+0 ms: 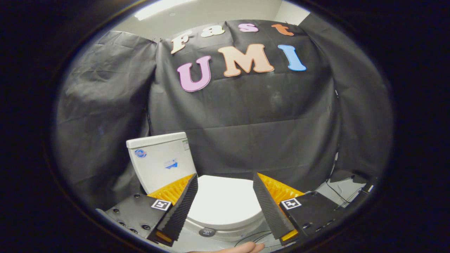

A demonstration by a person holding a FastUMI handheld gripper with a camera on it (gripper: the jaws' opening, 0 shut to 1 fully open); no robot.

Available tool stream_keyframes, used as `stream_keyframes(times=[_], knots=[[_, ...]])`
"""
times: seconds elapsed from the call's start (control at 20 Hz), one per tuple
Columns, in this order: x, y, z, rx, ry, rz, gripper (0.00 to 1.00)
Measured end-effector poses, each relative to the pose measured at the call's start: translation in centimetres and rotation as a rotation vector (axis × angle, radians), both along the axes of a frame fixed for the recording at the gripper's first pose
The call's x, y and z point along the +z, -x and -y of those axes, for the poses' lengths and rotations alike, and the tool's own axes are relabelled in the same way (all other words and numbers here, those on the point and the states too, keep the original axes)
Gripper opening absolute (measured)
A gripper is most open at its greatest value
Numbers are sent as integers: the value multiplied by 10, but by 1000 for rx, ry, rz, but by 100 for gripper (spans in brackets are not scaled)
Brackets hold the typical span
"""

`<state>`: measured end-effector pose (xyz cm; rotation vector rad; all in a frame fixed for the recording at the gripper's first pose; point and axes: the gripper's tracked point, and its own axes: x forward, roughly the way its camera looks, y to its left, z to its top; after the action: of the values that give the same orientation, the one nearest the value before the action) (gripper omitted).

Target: Open the toilet lid.

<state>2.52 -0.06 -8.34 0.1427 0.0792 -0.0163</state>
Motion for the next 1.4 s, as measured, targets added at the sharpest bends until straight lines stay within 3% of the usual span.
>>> stream_keyframes(times=[0.35, 0.45, 0.65, 0.75, 0.9, 1.1, 1.4], knots=[[-24, -2, 14, -62, -83, -29, 98], [-46, 1, 16, -98, -195, -45, 98], [-71, 1, 9, -146, -450, 98, 98], [-112, 2, -9, -140, -527, 21, 98], [-122, 5, -24, -142, -670, 15, 98], [-191, 20, -37, -235, -854, -190, 98], [-206, 19, -44, -218, -1022, -192, 96]])
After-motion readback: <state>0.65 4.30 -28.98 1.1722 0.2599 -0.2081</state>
